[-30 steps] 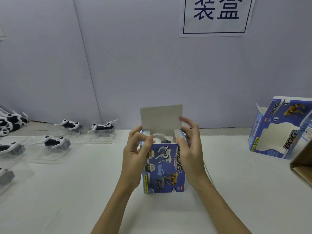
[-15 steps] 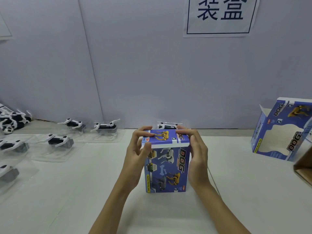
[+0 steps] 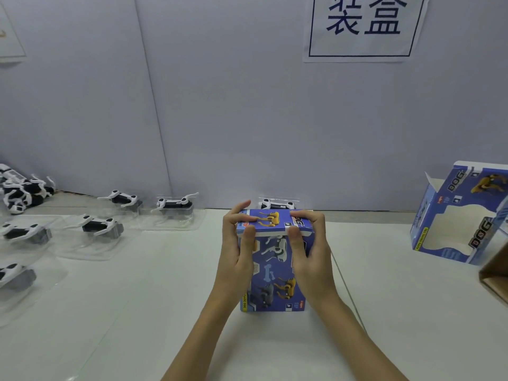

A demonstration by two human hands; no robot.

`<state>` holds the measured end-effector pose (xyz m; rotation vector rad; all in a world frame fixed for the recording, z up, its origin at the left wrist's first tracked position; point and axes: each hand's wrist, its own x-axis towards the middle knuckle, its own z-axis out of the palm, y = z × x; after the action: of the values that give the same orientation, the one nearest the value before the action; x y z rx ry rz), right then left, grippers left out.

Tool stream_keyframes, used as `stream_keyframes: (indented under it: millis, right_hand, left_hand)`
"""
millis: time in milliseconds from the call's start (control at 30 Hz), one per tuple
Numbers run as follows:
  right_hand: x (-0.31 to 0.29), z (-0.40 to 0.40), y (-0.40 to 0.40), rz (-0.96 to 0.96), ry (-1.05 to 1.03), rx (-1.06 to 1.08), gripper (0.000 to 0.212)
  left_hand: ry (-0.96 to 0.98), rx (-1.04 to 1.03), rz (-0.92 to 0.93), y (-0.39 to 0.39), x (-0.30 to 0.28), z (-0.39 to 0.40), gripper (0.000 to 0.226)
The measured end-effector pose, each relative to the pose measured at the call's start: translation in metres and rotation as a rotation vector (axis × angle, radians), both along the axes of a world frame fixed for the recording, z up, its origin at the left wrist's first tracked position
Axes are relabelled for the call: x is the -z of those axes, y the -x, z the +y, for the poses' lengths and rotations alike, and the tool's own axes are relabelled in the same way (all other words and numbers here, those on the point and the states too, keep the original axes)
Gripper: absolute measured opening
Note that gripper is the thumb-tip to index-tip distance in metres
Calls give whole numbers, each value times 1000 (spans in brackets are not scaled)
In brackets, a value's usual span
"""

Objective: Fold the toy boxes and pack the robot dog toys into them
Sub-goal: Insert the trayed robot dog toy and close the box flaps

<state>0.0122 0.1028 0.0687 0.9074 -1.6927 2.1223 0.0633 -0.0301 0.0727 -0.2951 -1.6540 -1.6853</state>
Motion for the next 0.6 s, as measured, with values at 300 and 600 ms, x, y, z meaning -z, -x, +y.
stream_keyframes:
  millis: [300,600]
  right_hand:
    - [2,-2,1,32,-35,75,21]
    - [-2,2,-2,-265,286,208,33]
  left_hand:
    - [-2,-33,2,4,6,-2,20]
    - [690,-554,22,1,23,9,94]
